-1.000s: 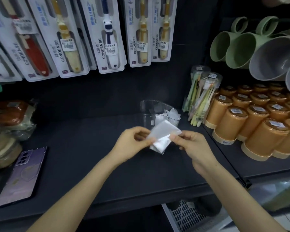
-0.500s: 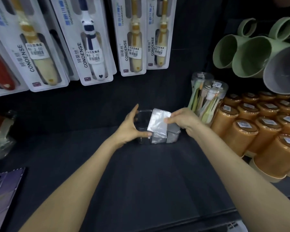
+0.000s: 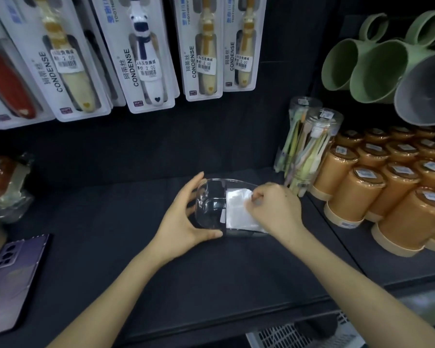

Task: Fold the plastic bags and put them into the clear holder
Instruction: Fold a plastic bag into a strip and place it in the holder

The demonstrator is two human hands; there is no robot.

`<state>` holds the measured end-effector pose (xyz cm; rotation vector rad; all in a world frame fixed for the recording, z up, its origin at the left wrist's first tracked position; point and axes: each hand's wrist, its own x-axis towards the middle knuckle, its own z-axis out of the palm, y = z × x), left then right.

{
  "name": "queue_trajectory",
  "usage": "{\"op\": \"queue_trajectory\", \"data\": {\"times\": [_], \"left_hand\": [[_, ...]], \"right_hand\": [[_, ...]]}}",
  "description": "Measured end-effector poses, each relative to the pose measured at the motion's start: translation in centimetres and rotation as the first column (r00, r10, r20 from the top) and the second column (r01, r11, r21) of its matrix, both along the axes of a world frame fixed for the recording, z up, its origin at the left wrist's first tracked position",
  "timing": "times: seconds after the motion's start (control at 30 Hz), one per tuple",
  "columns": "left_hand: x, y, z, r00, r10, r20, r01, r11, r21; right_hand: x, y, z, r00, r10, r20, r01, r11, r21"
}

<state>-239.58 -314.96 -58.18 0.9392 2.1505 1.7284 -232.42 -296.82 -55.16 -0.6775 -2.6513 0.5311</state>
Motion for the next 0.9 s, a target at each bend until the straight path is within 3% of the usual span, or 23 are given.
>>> {"op": "queue_trajectory", "data": {"times": [0.1,0.2,0.37,0.53,0.77,0.9], "left_hand": [[2.1,-1.3,-0.3,0.999,0.018,-0.045,-0.018,1.000,0.006],[3.7,-2.0,-0.5,0.994,0.024,-0.110,-0.024,1.000,0.000],[5.2,-2.8,-0.7,0.988,0.036,-0.147,-0.037,0.999,0.001],[5.8,-3.1,-0.4,0.986,0.013,-0.167,-0.015,1.000,-0.010],[6.3,-3.5,-0.4,0.982,0.009,-0.187,-0.013,1.000,-0.023],[6.4,-3.6,-0.4,0.977,-0.005,-0.213,-0.001,1.000,-0.028]], "right_hand": [[1.6,-1.8,-1.0,0.992,-0.051,-0.119,0.053,0.999,0.014],[2.3,-3.0,-1.9,0.995,-0.070,-0.065,0.075,0.995,0.072],[3.5,-4.2,-2.0,0.988,-0.032,-0.152,0.075,0.956,0.284],[5.7,-4.3,-1.8,0.997,0.041,-0.071,-0.003,0.886,0.464],[7.5,-2.9,-1.1,0.968,0.197,-0.156,-0.100,0.872,0.480],[7.1,-2.4,-0.9,0.975,0.222,-0.005,-0.192,0.857,0.478]]}}
